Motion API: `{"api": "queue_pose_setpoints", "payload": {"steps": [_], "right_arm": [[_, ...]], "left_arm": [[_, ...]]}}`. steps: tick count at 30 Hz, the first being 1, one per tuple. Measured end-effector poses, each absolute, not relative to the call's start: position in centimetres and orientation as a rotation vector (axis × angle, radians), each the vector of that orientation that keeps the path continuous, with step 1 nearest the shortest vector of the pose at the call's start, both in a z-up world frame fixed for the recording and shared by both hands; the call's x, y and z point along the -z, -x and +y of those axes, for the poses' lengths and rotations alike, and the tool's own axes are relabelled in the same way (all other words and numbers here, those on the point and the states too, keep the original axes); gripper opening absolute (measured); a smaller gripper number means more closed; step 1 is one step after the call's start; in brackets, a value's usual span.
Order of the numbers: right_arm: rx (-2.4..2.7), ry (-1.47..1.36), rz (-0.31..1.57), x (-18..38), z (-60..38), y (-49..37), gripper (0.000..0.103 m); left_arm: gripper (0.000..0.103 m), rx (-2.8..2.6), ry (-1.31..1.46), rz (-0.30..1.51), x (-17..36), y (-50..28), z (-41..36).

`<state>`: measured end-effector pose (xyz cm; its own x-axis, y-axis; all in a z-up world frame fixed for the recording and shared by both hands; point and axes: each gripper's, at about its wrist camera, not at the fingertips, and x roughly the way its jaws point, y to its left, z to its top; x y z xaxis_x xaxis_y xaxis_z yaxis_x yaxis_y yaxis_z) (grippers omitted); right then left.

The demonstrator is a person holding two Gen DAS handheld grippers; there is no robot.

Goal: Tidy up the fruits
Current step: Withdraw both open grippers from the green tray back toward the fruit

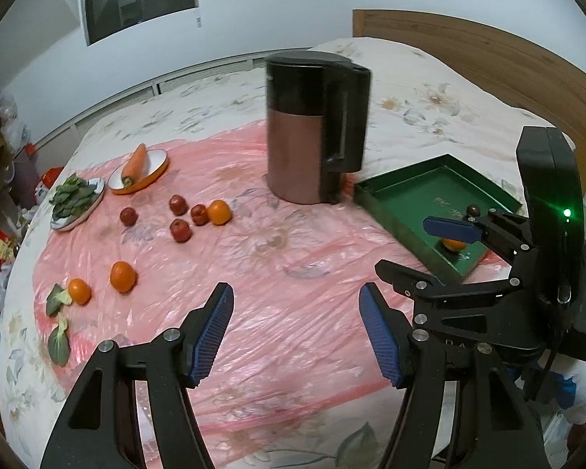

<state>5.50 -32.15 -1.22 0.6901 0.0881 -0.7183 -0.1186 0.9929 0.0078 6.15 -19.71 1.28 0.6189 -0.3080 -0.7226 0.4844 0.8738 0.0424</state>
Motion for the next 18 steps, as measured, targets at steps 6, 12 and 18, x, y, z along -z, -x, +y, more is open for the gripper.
{"api": "queue_pose_setpoints", "payload": {"steps": [6,12,18], "right_arm": [[-0.149,0.055,0.817,1.7,-30.1,-6.8,0.094],[-0.207,0.066,0.830,2.5,-27.2,-8.8,0.094],[-0.273,0.070,0.836,3.4,-23.8,-11.5,0.094]], "left_arm": [[0.061,0.433,-0.214,0.804,-0.3,-7.3,-17.7],[0.061,0.360,-0.144,0.832,1.2,-9.0,-13.8],[0.061,0.260,-0.057,0.862,2.7,-11.0,-8.8]]}}
